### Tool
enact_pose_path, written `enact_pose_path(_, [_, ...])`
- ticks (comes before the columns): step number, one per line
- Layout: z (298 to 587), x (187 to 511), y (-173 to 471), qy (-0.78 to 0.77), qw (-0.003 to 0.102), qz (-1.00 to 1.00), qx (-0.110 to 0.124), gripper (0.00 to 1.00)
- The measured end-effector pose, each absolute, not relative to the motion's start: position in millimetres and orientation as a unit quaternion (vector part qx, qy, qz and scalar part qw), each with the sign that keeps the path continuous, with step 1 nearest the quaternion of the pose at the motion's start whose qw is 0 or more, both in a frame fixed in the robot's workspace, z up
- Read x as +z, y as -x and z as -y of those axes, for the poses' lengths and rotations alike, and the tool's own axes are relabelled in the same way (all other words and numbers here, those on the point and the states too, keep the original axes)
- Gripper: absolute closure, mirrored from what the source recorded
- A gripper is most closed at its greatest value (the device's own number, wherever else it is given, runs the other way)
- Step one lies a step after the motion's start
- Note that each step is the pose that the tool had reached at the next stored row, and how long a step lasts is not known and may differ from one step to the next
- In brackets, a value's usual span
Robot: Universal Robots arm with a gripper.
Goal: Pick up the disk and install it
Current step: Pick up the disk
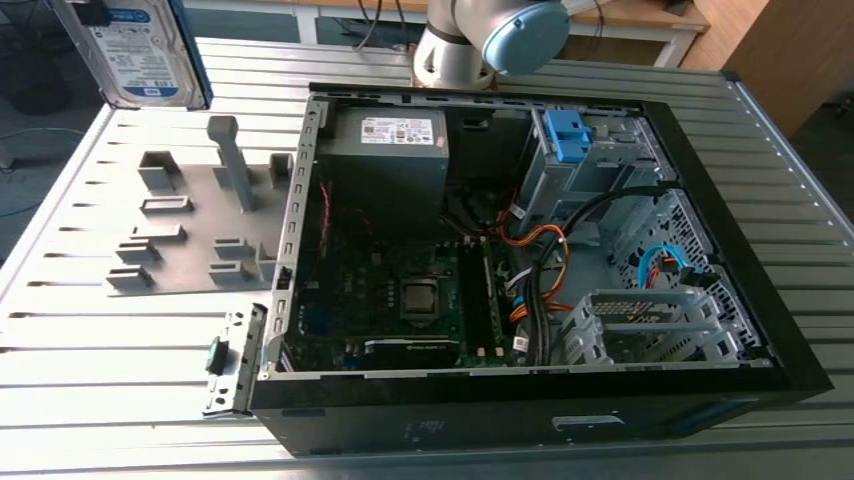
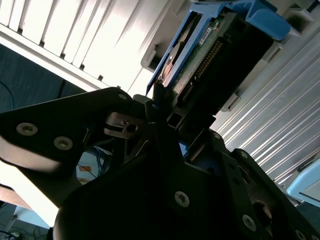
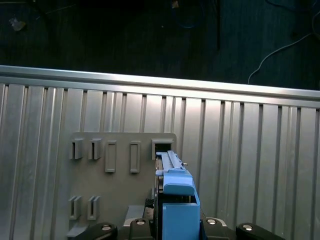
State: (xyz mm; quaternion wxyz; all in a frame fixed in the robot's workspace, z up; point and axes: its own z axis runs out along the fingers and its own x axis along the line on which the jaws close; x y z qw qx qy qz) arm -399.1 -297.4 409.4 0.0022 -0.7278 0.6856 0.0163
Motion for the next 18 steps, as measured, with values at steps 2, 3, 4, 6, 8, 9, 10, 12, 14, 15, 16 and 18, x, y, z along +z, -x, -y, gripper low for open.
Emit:
enact_pose_path(2, [297.4,412.3,399.1,0.728,0.002,-0.686,0.016,0.63])
enact_pose_path(3, [297.4,413.7,399.1,0.728,0.002,-0.686,0.016,0.63])
enact_pose_path(4, [297.4,415.1,399.1,0.728,0.002,-0.686,0.016,0.63])
enact_pose_path(6, [297.4,417.7,399.1,0.728,0.002,-0.686,0.016,0.63])
enact_pose_path(8, [297.4,420.8,399.1,0.728,0.002,-0.686,0.016,0.63])
enact_pose_path(9, [297.4,422.4,399.1,0.728,0.002,-0.686,0.016,0.63])
enact_pose_path(10, [297.4,424.0,399.1,0.728,0.002,-0.686,0.016,0.63])
enact_pose_path(12, [297.4,427.3,399.1,0.728,0.002,-0.686,0.016,0.63])
enact_pose_path(14, [297.4,430.8,399.1,0.728,0.002,-0.686,0.016,0.63])
enact_pose_path(15, [297.4,432.6,399.1,0.728,0.002,-0.686,0.016,0.63])
enact_pose_path(16, [297.4,434.3,399.1,0.728,0.002,-0.686,0.016,0.63])
enact_pose_path(18, [297.4,437.8,399.1,0.728,0.002,-0.686,0.016,0.63])
